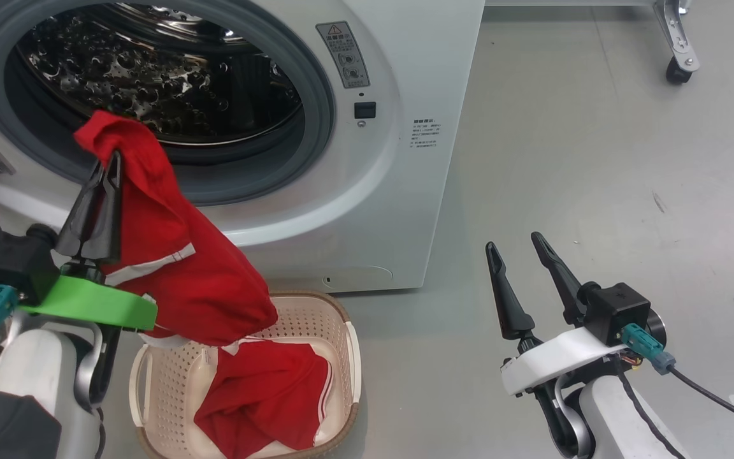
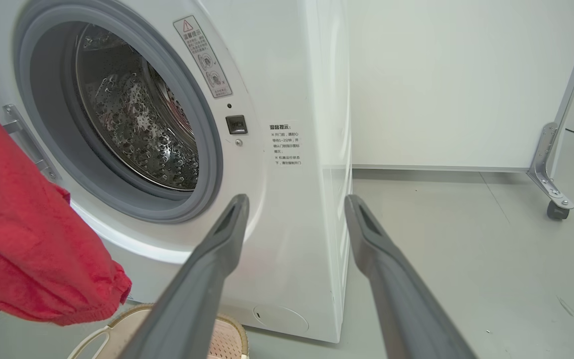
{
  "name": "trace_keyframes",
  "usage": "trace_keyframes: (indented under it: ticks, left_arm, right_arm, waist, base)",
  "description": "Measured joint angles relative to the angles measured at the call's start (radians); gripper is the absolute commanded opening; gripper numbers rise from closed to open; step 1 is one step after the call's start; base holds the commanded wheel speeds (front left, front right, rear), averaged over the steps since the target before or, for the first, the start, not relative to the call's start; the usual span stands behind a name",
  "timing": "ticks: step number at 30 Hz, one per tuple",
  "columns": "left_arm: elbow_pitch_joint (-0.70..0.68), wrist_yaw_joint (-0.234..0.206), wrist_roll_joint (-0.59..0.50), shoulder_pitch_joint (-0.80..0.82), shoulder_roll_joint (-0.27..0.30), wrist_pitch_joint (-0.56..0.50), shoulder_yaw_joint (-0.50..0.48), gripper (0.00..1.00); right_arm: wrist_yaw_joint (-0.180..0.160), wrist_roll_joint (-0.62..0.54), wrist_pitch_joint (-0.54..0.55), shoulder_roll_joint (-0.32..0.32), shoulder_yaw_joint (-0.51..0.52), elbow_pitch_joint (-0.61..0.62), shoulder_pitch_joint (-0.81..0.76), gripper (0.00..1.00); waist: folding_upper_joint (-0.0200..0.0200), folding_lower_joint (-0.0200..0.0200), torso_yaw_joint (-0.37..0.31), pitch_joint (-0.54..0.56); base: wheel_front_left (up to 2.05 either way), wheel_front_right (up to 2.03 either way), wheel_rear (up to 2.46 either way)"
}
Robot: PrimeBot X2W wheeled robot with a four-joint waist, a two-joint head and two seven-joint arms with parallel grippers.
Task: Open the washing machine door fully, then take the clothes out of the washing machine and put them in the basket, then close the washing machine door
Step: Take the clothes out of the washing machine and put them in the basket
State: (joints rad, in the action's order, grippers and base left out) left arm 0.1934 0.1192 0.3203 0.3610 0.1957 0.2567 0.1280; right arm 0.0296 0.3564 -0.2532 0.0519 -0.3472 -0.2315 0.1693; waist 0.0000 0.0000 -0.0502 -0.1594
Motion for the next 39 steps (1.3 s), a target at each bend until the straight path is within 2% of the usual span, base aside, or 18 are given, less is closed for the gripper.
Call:
trace_keyframes:
  ticks: [13,23,39]
  left_arm:
    - [0.047,0.001,0.0,-0.093,-0.001,0.0,0.062,0.0]
    - [0.067,0.001,0.0,-0.096,0.001,-0.012,0.106,0.0]
    - [0.185,0.005,-0.014,-0.094,0.018,-0.073,0.198,0.0]
  right_arm:
    - [0.0,0.0,0.0,0.0,-0.004,0.019,-0.008,1.0]
    - [-0.001,0.0,0.0,0.0,-0.012,0.032,0.0,1.0]
    - [-0.006,0.0,0.0,0.0,-0.019,0.058,0.053,1.0]
  waist:
    - [0.0,0.0,-0.005,-0.048]
    - [0.0,0.0,-0.017,-0.099]
    - [0.0,0.0,-0.055,-0.205]
  base:
    - [0.0,0.0,0.0]
    - [0.0,0.0,0.0]
    - [0.0,0.0,0.0]
